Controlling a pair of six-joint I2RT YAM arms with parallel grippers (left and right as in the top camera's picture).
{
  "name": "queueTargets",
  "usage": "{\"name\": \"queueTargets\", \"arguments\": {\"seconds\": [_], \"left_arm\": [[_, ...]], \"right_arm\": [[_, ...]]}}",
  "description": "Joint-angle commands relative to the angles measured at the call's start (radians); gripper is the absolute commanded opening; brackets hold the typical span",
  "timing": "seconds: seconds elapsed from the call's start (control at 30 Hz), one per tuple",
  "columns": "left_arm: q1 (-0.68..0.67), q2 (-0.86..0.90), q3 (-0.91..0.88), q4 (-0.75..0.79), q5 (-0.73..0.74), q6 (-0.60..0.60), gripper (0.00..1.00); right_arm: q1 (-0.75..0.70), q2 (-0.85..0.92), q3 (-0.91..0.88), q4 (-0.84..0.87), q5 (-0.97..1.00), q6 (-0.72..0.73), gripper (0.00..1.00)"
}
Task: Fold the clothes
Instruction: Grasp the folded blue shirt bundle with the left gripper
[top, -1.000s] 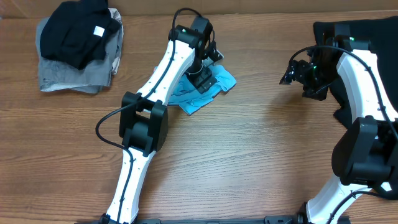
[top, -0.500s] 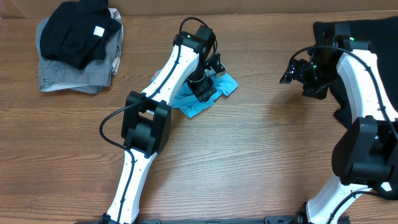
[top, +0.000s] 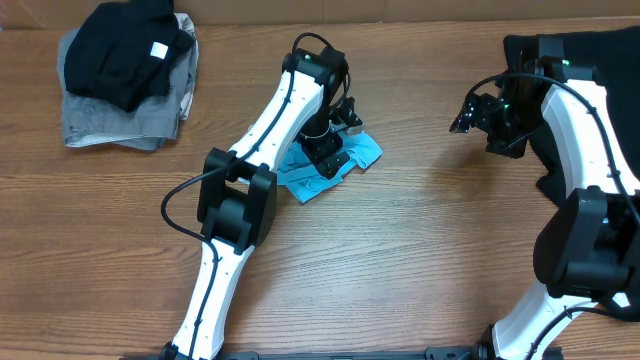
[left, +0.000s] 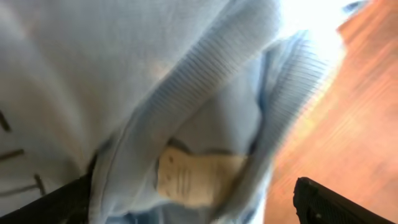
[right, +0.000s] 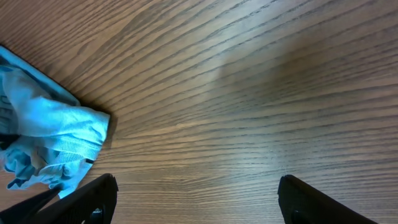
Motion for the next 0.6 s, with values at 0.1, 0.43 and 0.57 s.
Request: {"name": "queueTargets", "arguments": {"seconds": [0.1,0.43,0.57], "left_arm": [[-0.011,-0.001,0.175,-0.085,0.036,0.012,1.00],[-0.011,0.000,0.114,-0.109,0.080,0.063,1.00],[-0.016,0.000,0.024,-0.045,0.087,0.065,1.00]], "right_arm": [[-0.001,-0.026,0.020,-0.006,-0.009,-0.008,0.86],[-0.001,-0.026,0.020,-0.016,-0.010,-0.008,0.86],[-0.001,-0.026,0.020,-0.017,-0.010,-0.008,0.86]]}}
